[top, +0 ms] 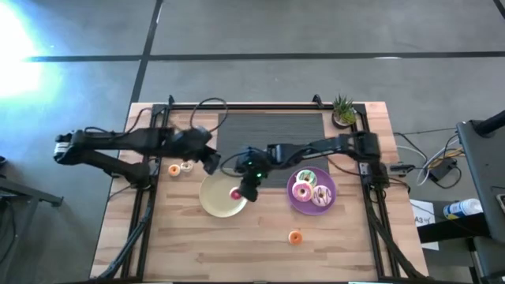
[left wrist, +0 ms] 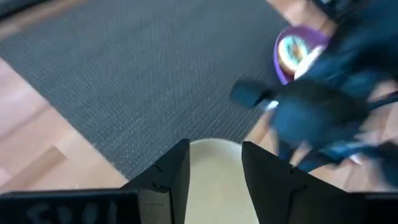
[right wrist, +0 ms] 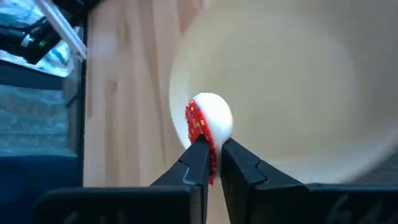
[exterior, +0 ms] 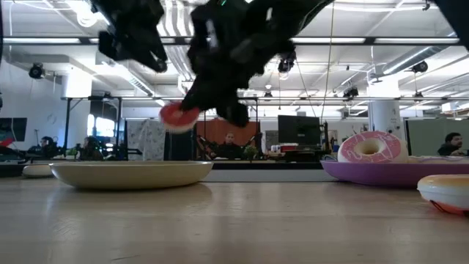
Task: Pick & Place donuts
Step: Put the small red donut on the white plate, then put the small orange donut on the white plate
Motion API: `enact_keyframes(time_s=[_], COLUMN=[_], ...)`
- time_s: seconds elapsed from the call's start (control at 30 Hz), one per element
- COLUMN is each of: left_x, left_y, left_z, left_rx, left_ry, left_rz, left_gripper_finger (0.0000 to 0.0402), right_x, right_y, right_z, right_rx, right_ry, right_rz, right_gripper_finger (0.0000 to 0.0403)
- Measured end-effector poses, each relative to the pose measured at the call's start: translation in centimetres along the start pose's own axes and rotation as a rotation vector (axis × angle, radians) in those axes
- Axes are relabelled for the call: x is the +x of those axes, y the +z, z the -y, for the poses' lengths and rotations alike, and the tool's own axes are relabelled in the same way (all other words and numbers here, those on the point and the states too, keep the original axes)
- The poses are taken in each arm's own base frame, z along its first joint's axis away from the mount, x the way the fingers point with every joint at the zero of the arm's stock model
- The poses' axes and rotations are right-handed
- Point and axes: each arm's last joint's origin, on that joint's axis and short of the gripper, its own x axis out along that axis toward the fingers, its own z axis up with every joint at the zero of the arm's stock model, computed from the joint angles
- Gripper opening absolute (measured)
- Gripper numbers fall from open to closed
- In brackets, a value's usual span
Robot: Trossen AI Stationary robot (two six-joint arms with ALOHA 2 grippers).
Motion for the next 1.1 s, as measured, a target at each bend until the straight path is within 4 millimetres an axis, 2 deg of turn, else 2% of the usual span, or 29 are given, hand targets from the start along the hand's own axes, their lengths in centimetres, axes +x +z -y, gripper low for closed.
enact_keyframes(time_s=[0.13, 0.27, 0.4, 0.63, 0.8, 0.93, 1.0, 1.1], left_x=[-2.0, -2.8, -3.0, -3.0, -3.0, -3.1, -3.2, -3.6], left_y=[-1.4, -2.6, -3.4, -3.8, -3.8, -4.0, -4.2, -4.5], left_z=[0.7, 1.0, 1.1, 1.1, 1.1, 1.0, 0.9, 0.6], left_rx=[0.000, 0.003, 0.001, 0.018, 0.026, 0.036, 0.038, 0.039], left_ry=[0.055, 0.090, 0.110, 0.126, 0.132, 0.136, 0.141, 0.165], left_rz=[0.089, 0.099, 0.068, 0.049, 0.045, 0.036, 0.028, 0.015], left_gripper_finger=[0.0119, 0.0119, 0.0120, 0.0120, 0.0120, 0.0120, 0.0120, 0.0119], right_x=[2.8, 4.0, 4.8, 4.9, 3.9, 3.5, 3.1, 1.5], right_y=[0.3, 0.6, 0.2, 0.0, 0.9, 0.7, 0.5, 0.2], right_z=[1.3, 2.1, 2.9, 2.5, 1.7, 1.7, 1.5, 0.0], right_rx=[0.075, 0.150, 0.210, 0.194, 0.125, 0.079, 0.027, -0.141], right_ry=[-0.014, -0.014, -0.032, -0.093, -0.187, -0.242, -0.269, -0.339], right_rz=[-0.031, -0.052, -0.146, -0.178, -0.128, -0.165, -0.188, -0.216], right_gripper_finger=[0.0022, 0.0023, 0.0037, 0.0103, 0.0158, 0.0199, 0.0214, 0.0230])
